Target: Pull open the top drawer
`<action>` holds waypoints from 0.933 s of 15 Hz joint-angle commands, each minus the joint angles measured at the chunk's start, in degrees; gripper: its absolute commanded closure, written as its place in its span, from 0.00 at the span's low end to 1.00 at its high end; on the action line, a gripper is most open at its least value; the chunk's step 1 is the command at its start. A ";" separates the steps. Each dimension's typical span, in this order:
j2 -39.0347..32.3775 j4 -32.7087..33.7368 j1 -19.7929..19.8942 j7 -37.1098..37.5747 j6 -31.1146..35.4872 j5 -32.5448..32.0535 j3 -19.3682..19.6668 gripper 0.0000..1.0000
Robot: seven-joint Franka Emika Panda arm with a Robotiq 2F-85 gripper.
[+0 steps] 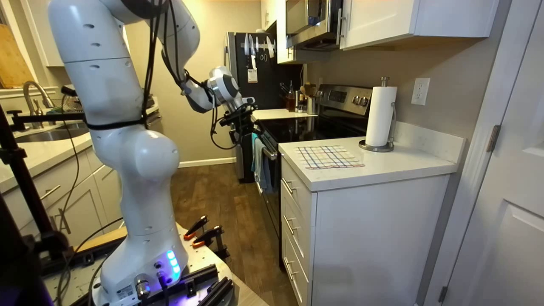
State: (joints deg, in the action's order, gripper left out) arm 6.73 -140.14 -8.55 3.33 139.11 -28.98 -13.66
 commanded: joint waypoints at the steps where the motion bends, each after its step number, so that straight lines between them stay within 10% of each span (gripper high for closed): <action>1: -6.62 1.69 1.33 0.86 3.57 -6.55 1.72 0.00; 14: -10.75 2.38 -0.38 -0.11 4.29 -5.35 3.90 0.00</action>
State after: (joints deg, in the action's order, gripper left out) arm -4.07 -137.78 -8.12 3.39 143.46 -34.54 -10.56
